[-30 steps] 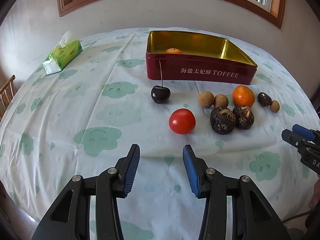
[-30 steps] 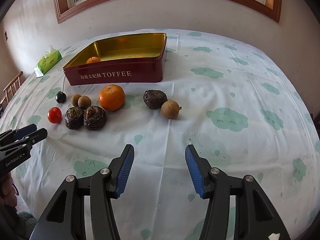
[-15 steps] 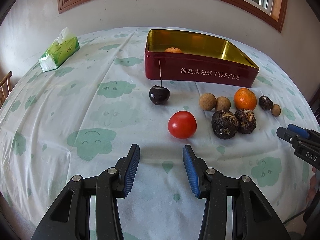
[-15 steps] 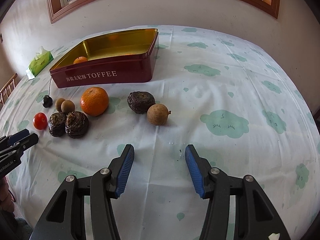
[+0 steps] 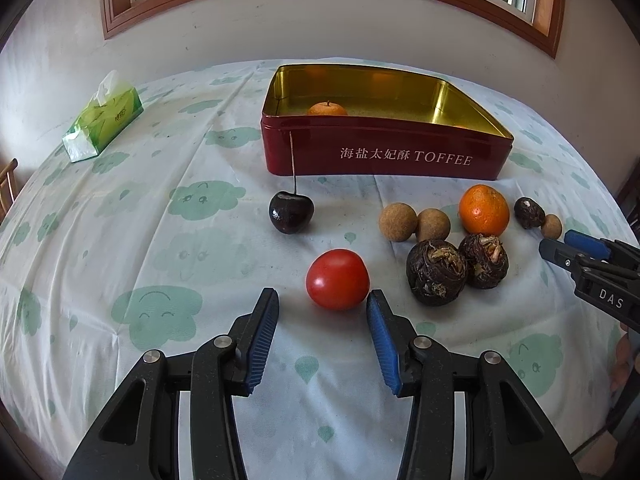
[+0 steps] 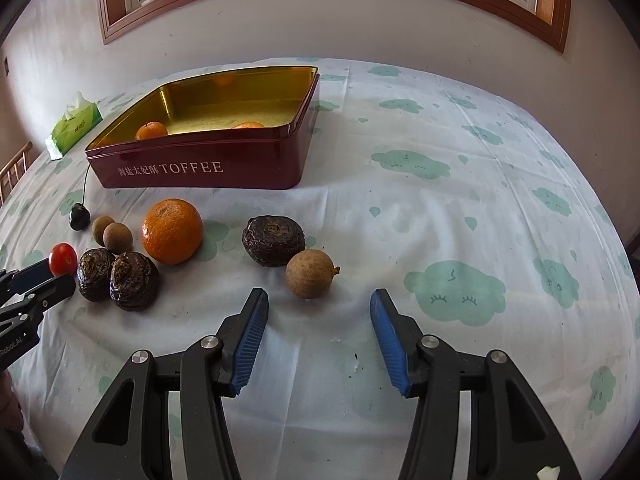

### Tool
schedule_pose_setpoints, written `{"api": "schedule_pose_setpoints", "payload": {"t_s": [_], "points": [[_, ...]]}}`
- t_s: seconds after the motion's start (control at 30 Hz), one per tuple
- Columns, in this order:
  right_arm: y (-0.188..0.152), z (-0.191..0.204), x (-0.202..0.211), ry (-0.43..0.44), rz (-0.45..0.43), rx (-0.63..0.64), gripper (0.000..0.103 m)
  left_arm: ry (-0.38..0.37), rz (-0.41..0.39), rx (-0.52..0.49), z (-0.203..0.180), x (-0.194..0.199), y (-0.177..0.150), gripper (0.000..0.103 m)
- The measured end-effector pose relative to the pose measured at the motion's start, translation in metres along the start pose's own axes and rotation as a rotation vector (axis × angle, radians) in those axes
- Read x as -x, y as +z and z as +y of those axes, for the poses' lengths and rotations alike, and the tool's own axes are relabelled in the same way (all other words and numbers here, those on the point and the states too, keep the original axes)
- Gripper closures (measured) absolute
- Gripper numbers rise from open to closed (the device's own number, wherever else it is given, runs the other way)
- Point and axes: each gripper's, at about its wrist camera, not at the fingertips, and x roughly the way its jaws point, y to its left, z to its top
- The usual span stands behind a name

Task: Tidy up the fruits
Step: 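Grasp the red tomato with the left tool while the right tool grasps a brown longan, then carry the tomato into the tin with the left tool while the right tool carries the longan in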

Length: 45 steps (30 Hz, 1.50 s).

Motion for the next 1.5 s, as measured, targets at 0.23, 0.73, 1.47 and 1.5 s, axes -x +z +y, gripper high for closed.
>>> {"api": "schedule_pose_setpoints", "payload": {"t_s": [0.23, 0.73, 1.47, 1.5], "points": [[0.007, 0.004, -0.006, 0.004, -0.014, 0.015, 0.065, 0.005, 0.004, 0.001, -0.002, -0.007, 0.009, 0.056], [0.005, 0.004, -0.004, 0.015, -0.019, 0.009, 0.078, 0.006, -0.007, -0.018, -0.006, -0.013, 0.014, 0.058], [-0.001, 0.001, 0.003, 0.007, -0.010, 0.006, 0.078, -0.007, -0.014, -0.017, -0.008, -0.004, 0.011, 0.071], [-0.001, 0.001, 0.004, 0.006, -0.009, 0.006, 0.078, -0.008, -0.014, -0.017, -0.008, -0.004, 0.011, 0.071]]}}
